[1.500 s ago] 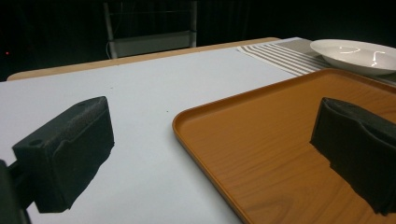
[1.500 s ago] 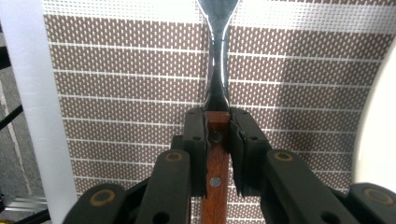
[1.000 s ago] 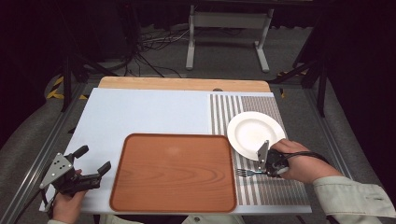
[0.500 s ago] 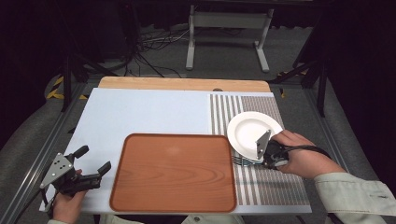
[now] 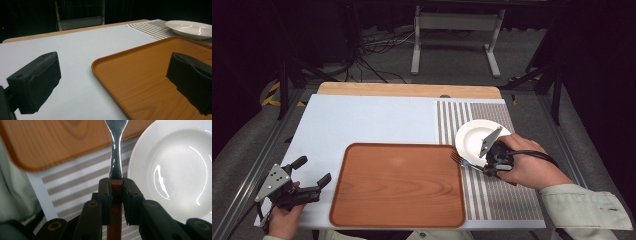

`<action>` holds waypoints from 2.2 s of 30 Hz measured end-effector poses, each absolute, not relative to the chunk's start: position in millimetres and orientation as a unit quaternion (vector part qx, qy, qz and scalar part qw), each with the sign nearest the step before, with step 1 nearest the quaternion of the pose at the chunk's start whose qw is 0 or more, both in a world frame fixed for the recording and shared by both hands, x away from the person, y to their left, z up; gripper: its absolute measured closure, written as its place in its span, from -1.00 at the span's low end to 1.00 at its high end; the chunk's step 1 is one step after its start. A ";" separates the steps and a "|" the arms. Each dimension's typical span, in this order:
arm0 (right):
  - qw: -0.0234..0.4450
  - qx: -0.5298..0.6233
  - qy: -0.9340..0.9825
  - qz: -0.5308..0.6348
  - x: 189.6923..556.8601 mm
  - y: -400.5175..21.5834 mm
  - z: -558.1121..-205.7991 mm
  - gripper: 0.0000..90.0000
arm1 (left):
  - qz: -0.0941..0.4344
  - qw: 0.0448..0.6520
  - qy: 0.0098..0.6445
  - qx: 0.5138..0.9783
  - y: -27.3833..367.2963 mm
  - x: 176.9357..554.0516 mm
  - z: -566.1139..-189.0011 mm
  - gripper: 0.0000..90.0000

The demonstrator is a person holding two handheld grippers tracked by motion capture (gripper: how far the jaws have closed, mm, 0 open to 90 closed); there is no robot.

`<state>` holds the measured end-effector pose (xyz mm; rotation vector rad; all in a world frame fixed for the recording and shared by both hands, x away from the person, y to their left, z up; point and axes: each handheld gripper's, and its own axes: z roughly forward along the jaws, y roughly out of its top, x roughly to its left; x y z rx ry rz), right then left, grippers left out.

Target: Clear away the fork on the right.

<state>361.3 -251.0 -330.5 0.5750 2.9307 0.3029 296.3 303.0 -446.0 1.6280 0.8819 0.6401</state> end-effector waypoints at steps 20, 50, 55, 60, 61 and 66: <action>0.045 0.341 0.922 0.175 359.4 -215.6 -324.1 0.74 | 0.272 0.558 0.371 0.691 303.0 296.1 -445.6 -1.00; -0.016 0.470 0.861 0.191 363.2 -168.4 -360.8 0.74 | 0.272 0.559 0.371 0.690 304.1 295.9 -444.9 -1.00; -0.023 0.480 0.858 0.184 364.4 -163.5 -368.5 0.74 | 0.272 0.560 0.371 0.690 304.2 295.9 -444.8 -1.00; -0.031 0.497 0.851 0.170 366.0 -157.4 -379.2 0.74 | 0.272 0.560 0.371 0.689 304.2 295.9 -444.9 -1.00; -0.033 0.501 0.849 0.166 366.4 -156.6 -381.0 0.74 | 0.272 0.561 0.371 0.689 304.1 295.9 -444.9 -1.00; -0.039 0.514 0.844 0.151 367.3 -152.9 -390.8 0.74 | 0.272 0.559 0.370 0.690 304.3 295.8 -444.7 -1.00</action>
